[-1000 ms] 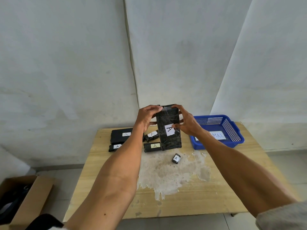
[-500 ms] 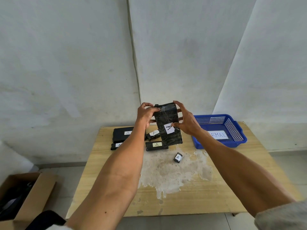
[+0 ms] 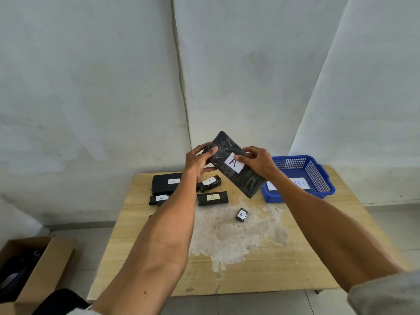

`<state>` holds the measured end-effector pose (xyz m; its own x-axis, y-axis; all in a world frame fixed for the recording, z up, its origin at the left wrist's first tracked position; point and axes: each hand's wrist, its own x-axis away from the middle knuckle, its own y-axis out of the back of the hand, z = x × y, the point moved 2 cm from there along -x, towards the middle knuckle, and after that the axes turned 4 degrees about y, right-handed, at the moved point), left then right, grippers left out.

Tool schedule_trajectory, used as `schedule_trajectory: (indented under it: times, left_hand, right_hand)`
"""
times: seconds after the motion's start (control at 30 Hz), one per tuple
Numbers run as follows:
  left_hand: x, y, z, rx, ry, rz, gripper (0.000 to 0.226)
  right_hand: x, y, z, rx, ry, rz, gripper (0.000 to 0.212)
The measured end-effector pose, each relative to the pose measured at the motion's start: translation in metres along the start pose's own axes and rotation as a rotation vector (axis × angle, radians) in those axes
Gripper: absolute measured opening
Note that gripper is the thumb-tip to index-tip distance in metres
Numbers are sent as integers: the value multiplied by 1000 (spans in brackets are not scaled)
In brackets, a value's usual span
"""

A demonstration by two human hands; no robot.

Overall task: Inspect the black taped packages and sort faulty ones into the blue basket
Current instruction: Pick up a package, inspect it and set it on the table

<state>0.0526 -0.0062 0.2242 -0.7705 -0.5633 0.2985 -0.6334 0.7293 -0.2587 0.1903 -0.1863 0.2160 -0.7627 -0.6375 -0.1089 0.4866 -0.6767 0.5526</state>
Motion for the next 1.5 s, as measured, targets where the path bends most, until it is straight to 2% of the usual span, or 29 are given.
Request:
schedule_trajectory:
  times: [0.13,0.23,0.3,0.4,0.5,0.63,0.8,0.9,1.03,1.23,1.4,1.5]
  left_hand:
    - [-4,2,4,67,18,-57,31]
    - [-8,7,5,89,44,-87,39]
    - [-11,8,8,81,50,-94,39]
    - [-14,4,10,65,70,-95,25]
    - [-12,-2,5,-41,52,-160,21]
    - [-15,-2,-3,-285,-124,-209,52]
    - [-17,-5,-2,-520,-173,-4,84]
    - [-16,0,3,-642,-183,-1,71]
    - [-13,7,12,-646,-160,-52,52]
    - [-5,-2,11,-686,-244,-129,45]
    - [-8,5,8,-650,-235,-193,43]
    - [-9,4,9,-672,-205,-160,45]
  right_hand:
    - [2,8,-8,78,-7,76,67]
    - [4,15,-17,13,-45,86,77]
    - [6,19,-19,-59,-60,58,80]
    - [9,21,-16,-103,-43,-11,71]
    - [10,20,-17,-130,-41,-58,70]
    - [9,19,-12,-119,-3,-79,62]
    - [13,15,-9,-51,26,-1,59]
    - [15,14,-9,-85,5,-53,70]
    - [14,18,-5,-61,-52,-175,89]
    - [11,19,4,-64,-43,-255,81]
    - [16,22,10,-201,36,-91,108]
    - [17,25,10,-251,2,-128,109]
